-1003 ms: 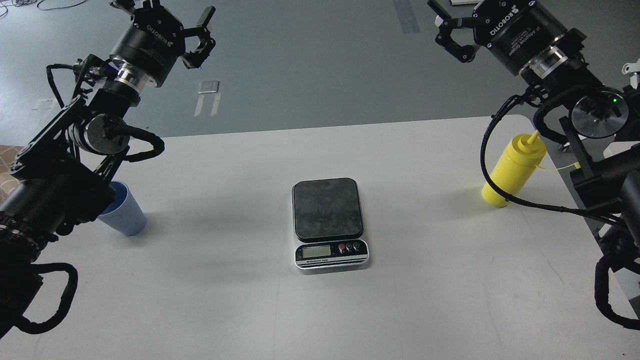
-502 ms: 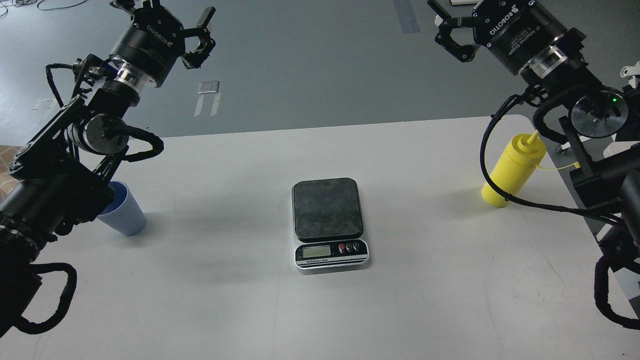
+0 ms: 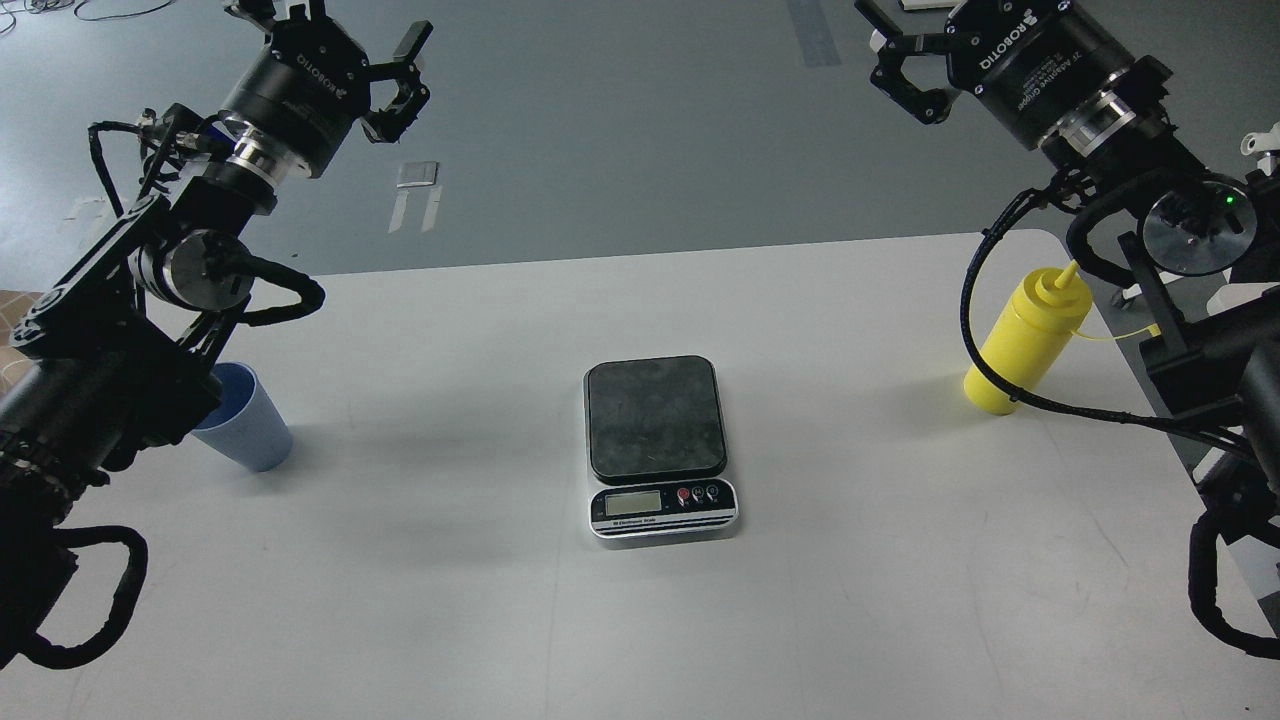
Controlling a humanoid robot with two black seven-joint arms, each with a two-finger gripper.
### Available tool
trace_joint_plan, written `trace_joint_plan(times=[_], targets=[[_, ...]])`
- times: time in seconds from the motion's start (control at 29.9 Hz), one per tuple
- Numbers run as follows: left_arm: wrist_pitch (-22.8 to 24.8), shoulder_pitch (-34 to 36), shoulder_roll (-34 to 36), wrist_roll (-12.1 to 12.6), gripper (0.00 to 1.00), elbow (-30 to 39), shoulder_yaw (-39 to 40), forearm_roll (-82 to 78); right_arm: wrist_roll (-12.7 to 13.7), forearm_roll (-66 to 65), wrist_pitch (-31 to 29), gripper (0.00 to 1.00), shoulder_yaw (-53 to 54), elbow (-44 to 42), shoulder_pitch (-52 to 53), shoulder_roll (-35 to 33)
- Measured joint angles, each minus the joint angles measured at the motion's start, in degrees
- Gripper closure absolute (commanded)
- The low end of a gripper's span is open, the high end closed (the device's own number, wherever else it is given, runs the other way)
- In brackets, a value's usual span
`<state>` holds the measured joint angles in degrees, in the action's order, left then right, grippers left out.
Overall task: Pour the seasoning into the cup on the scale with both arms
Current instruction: 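Reach the left gripper to the blue cup and grasp it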
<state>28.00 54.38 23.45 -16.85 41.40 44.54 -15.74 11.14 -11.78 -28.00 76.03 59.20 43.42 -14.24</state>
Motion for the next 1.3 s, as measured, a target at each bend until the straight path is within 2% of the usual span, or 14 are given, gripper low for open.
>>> trace_joint_plan(times=[0.23, 0.43, 0.6, 0.8, 1.04, 1.3], targets=[[0.02, 0.36, 3.64, -0.22, 0.02, 1.61, -0.05, -19.01, 0.0, 0.0, 0.0, 0.0, 0.0, 0.09, -0.16, -0.09], [-0.18, 0.05, 10.7, -1.59, 0.02, 10.31, -0.09, -40.43, -0.02, 0.0, 0.0, 0.0, 0.0, 0.13, -0.18, -0.02], [-5.81, -1.77, 15.73, -1.48, 0.02, 15.81, -4.07, -56.5, -0.07, 0.0, 0.0, 0.0, 0.0, 0.14, -0.18, 0.06], [-13.17, -2.48, 21.79, -1.44, 0.02, 16.35, -12.79, -69.32, -0.08, 0.0, 0.0, 0.0, 0.02, 0.2, -0.14, -0.06], [-21.96, -3.08, 28.98, -1.5, 0.02, 15.38, -24.16, -74.45, -0.08, 0.09, 0.0, 0.0, 0.09, 0.21, -0.08, -0.04], [-25.39, -3.23, 35.26, -1.7, 0.02, 15.09, -31.78, -75.04, -0.08, 0.09, 0.0, 0.0, 0.0, 0.25, -0.11, 0.36]])
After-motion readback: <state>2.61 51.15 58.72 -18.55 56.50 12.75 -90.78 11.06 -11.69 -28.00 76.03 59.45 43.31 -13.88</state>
